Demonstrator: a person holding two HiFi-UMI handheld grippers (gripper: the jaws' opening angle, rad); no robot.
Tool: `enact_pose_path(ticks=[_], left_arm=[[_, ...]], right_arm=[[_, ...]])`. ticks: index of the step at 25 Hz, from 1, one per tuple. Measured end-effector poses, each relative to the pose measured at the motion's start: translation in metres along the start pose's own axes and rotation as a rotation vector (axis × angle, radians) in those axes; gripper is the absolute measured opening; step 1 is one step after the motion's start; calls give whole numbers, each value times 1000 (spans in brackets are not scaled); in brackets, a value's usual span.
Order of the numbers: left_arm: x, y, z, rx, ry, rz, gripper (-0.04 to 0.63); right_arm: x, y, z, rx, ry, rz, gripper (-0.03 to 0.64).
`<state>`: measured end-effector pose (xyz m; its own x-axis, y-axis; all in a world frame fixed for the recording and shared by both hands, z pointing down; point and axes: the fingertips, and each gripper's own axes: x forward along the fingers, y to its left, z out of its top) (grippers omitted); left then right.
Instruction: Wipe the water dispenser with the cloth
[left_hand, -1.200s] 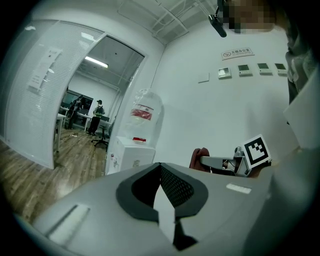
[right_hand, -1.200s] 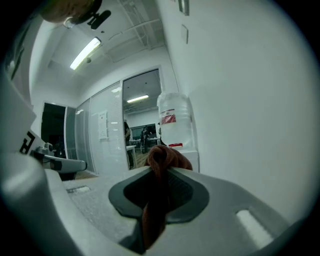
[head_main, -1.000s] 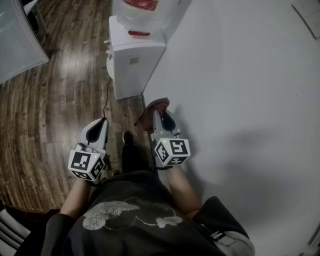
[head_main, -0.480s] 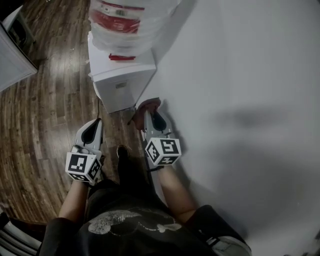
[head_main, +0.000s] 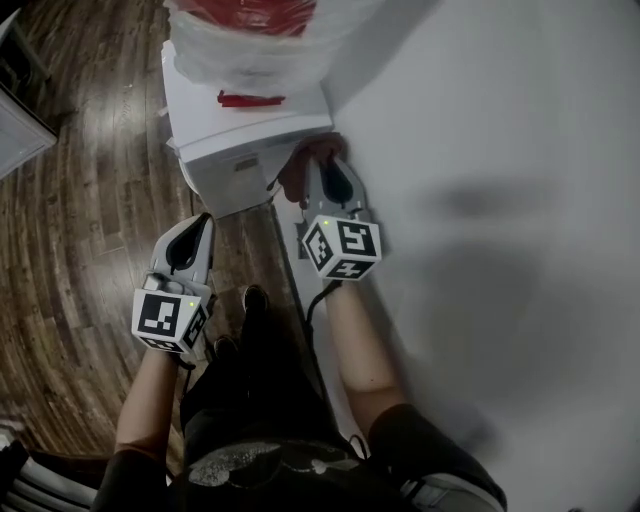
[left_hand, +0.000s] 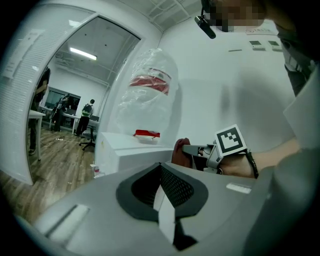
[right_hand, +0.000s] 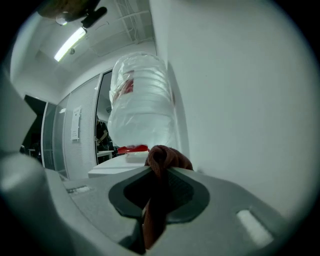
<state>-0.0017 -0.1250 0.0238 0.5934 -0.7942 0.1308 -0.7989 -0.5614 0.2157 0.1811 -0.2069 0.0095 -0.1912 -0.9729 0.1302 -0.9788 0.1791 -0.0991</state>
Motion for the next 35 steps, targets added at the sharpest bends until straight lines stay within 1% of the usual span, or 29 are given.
enact_pose_path(ticks=[2, 4, 8, 11, 14, 16, 19, 21, 24, 26, 29, 33, 35], left_arm=[[12, 3, -15, 20, -6, -16, 20], [22, 10, -36, 27, -12, -24, 20], [38, 30, -88, 30, -24, -27, 20], [48, 48, -134, 26, -21, -20, 20], [57, 66, -180, 29, -18, -17, 20], [63, 78, -220, 39, -8, -18, 20], [72, 99, -293, 67, 21, -15, 20], [77, 112, -336, 72, 40, -8, 20], [81, 132, -386, 76, 47, -15, 20], [84, 145, -416, 93, 51, -24, 20], [89, 163, -454, 108, 63, -26, 20], [96, 174, -484, 110, 57, -36, 20], [99, 175, -496, 121, 63, -49, 20]], right_arm=[[14, -6, -7, -25, -30, -7, 41], [24, -13, -22, -34, -54, -13, 41], [39, -22, -79, -51, -54, 1, 41], [49, -24, -136, -74, -37, 15, 41], [57, -26, -198, -70, -14, 20, 41], [63, -27, -247, -67, 11, 24, 41], [73, -32, -323, -79, 53, 35, 41], [80, -37, -367, -105, 75, 52, 41], [87, -44, -426, -157, 103, 92, 41], [90, -49, -463, -175, 127, 108, 41], [95, -56, -517, -136, 177, 109, 41], [102, -64, -577, -88, 246, 85, 41], [103, -62, -603, -71, 283, 92, 41]])
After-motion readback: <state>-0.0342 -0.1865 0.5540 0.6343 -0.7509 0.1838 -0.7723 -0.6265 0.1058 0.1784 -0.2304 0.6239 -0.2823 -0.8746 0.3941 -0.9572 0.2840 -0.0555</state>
